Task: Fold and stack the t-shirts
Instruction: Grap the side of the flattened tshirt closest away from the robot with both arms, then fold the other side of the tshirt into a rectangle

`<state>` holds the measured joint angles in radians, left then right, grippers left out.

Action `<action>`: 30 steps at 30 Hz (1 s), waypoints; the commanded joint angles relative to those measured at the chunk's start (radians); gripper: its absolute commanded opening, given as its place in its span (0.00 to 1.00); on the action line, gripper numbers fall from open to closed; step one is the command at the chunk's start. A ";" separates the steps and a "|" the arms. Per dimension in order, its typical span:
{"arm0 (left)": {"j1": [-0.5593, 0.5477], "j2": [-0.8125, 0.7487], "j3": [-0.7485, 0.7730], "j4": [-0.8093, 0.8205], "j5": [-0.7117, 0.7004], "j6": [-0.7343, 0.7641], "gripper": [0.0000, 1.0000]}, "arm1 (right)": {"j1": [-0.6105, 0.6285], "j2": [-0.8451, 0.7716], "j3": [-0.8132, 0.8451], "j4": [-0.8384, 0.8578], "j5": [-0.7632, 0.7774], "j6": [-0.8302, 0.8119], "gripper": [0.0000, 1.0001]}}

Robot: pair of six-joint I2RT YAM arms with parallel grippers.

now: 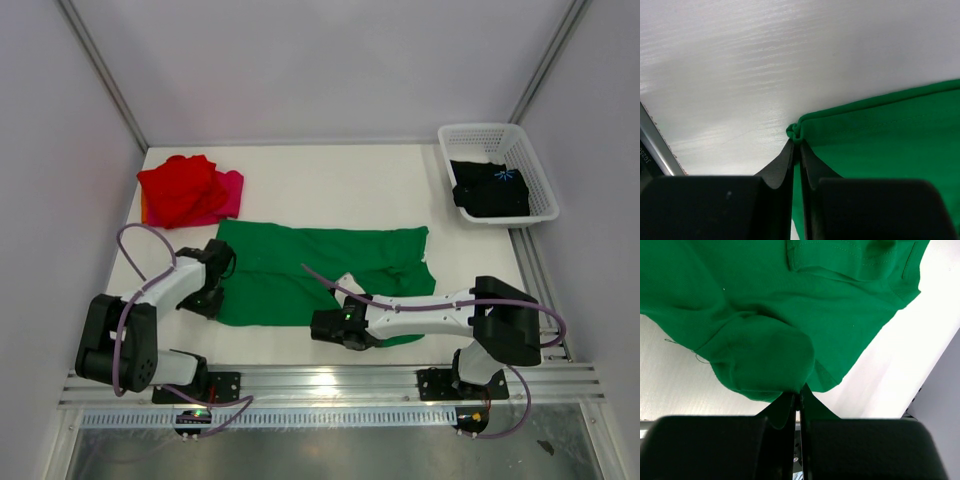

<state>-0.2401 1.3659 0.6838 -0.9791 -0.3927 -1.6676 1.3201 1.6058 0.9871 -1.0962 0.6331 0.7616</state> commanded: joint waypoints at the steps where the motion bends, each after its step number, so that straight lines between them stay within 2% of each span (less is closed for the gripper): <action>1: -0.002 0.009 0.014 -0.007 -0.015 0.005 0.06 | -0.004 -0.004 0.010 0.006 0.028 0.004 0.03; 9: -0.004 -0.013 0.109 -0.096 -0.015 0.065 0.03 | -0.085 -0.095 0.081 -0.062 0.171 0.038 0.03; 18: -0.004 -0.018 0.192 -0.115 -0.048 0.120 0.03 | -0.162 -0.072 0.154 -0.048 0.249 -0.064 0.03; 30: -0.004 0.257 0.496 -0.104 -0.055 0.272 0.03 | -0.387 -0.049 0.242 0.116 0.293 -0.309 0.03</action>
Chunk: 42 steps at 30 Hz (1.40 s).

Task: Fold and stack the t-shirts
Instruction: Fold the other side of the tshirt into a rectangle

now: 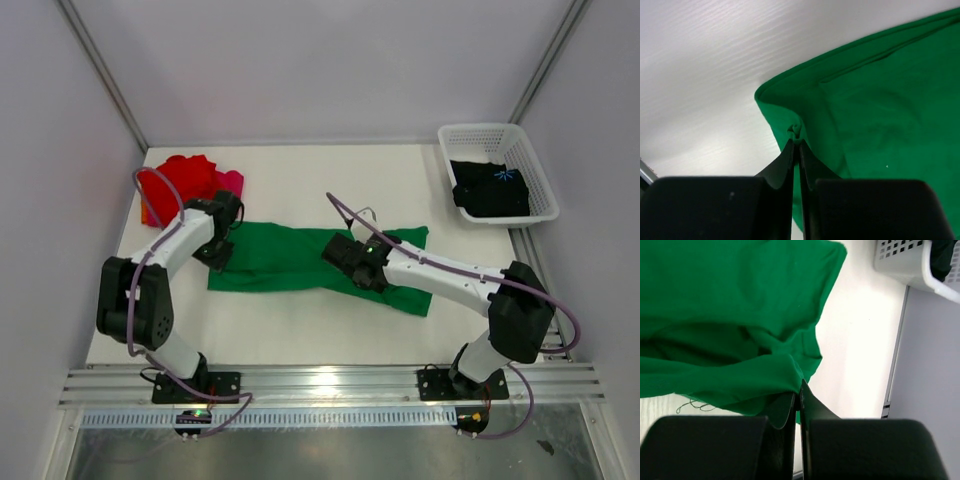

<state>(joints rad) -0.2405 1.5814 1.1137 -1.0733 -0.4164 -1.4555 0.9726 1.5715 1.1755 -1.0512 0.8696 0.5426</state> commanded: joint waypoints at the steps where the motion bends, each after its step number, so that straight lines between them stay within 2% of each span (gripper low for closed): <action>1: -0.003 0.052 0.096 -0.010 -0.038 0.066 0.03 | -0.049 -0.013 0.064 0.085 0.058 -0.114 0.03; 9: 0.006 0.146 0.270 -0.040 -0.076 0.136 0.03 | -0.126 0.021 0.096 0.177 0.088 -0.254 0.03; 12: 0.020 0.192 0.377 -0.063 -0.091 0.162 0.03 | -0.172 0.033 0.099 0.259 0.085 -0.337 0.03; 17: 0.038 0.282 0.521 -0.105 -0.119 0.202 0.03 | -0.258 0.065 0.151 0.278 0.016 -0.405 0.03; 22: 0.049 0.348 0.633 -0.139 -0.122 0.228 0.04 | -0.288 0.113 0.197 0.304 -0.006 -0.474 0.03; 31: 0.064 0.434 0.683 -0.096 -0.122 0.282 0.04 | -0.311 0.176 0.225 0.312 -0.049 -0.523 0.03; 36: 0.066 0.457 0.646 0.076 -0.081 0.404 0.04 | -0.322 0.219 0.249 0.280 -0.052 -0.520 0.03; 38: 0.066 0.460 0.641 0.139 -0.087 0.432 0.04 | -0.327 0.231 0.254 0.267 -0.043 -0.498 0.03; 42: 0.092 0.489 0.696 0.105 -0.090 0.449 0.04 | -0.360 0.262 0.300 0.176 -0.024 -0.411 0.03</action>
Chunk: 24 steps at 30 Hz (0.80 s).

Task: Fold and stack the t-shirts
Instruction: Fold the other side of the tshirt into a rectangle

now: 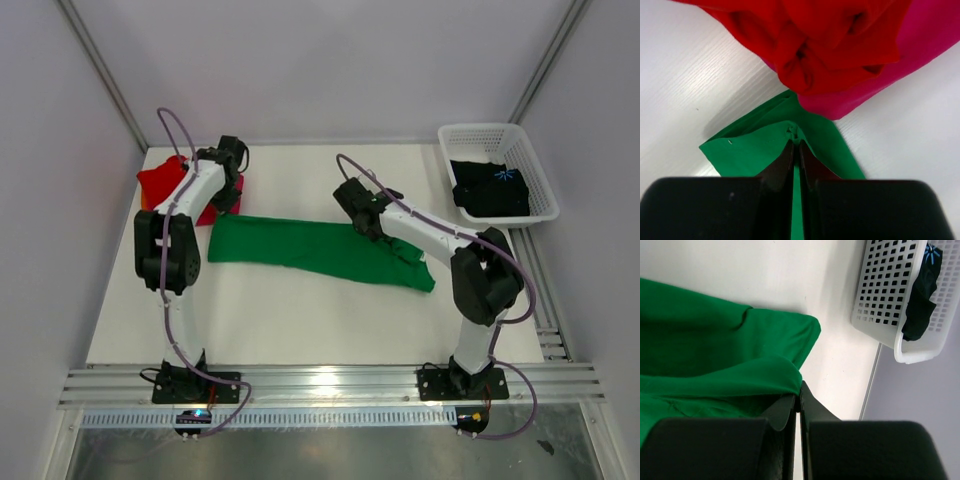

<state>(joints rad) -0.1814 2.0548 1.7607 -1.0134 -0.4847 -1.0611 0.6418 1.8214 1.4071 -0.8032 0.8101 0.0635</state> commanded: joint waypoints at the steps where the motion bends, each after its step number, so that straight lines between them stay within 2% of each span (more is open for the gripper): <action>1: 0.036 0.021 0.054 0.044 -0.015 0.062 0.04 | -0.039 0.015 0.070 -0.079 0.035 0.079 0.03; 10: 0.046 0.050 0.060 0.030 -0.026 0.079 0.04 | -0.067 0.062 0.046 -0.045 0.029 0.059 0.03; 14: 0.056 0.070 0.066 0.050 0.012 0.114 0.04 | -0.070 0.082 0.049 -0.042 0.024 0.061 0.03; 24: 0.060 0.076 0.062 0.260 0.143 0.292 0.08 | -0.070 0.111 0.064 -0.037 0.021 0.048 0.03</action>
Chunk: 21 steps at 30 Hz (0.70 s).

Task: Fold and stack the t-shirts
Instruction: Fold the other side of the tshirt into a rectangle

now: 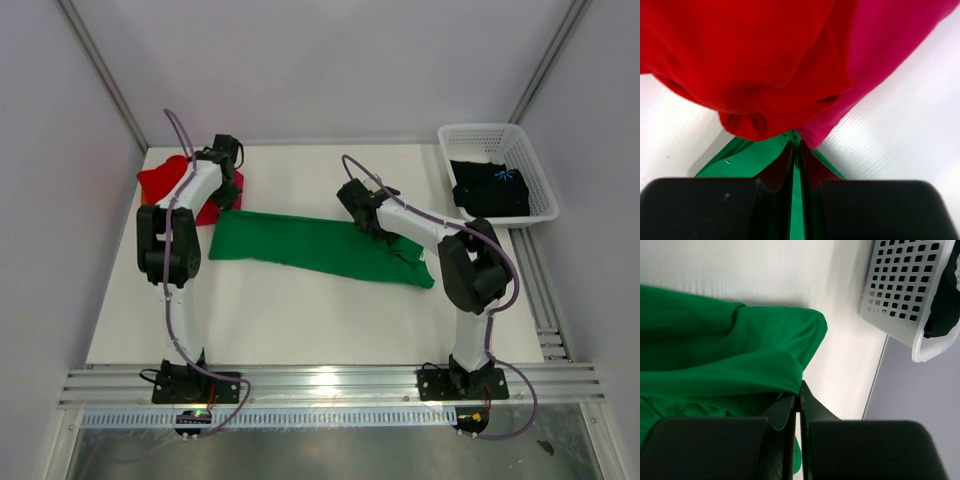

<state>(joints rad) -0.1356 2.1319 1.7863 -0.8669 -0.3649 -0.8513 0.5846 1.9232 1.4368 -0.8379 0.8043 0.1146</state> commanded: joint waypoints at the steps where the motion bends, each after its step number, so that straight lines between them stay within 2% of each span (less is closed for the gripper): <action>1: 0.014 -0.001 0.038 0.121 0.024 0.087 0.08 | -0.012 0.013 0.036 -0.001 0.029 -0.003 0.03; 7: 0.014 0.037 0.082 0.091 0.027 0.095 0.08 | -0.012 0.026 0.048 -0.006 0.027 -0.006 0.03; 8: 0.014 0.049 0.094 0.071 0.029 0.095 0.11 | -0.012 0.028 0.050 -0.009 0.024 -0.007 0.08; 10: 0.014 0.060 0.108 0.048 0.029 0.098 0.20 | -0.012 0.026 0.050 -0.009 0.027 0.003 0.28; 11: 0.013 0.074 0.126 0.031 0.026 0.100 0.27 | -0.012 0.026 0.051 -0.015 0.044 0.007 0.32; 13: 0.014 0.088 0.151 -0.018 0.009 0.101 0.34 | -0.012 0.033 0.051 -0.018 0.064 0.016 0.35; 14: 0.014 0.094 0.154 -0.030 0.006 0.103 0.42 | -0.012 0.036 0.054 -0.021 0.076 0.019 0.36; 17: 0.014 0.095 0.151 -0.057 -0.008 0.103 0.53 | -0.012 0.037 0.062 -0.039 0.140 0.052 0.41; 21: 0.014 0.068 0.140 -0.063 -0.008 0.115 0.59 | -0.012 0.008 0.057 -0.061 0.258 0.149 0.49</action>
<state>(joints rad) -0.1341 2.2276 1.9041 -0.8974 -0.3462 -0.7555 0.5781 1.9522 1.4567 -0.8719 0.9298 0.1673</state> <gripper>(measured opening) 0.584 0.472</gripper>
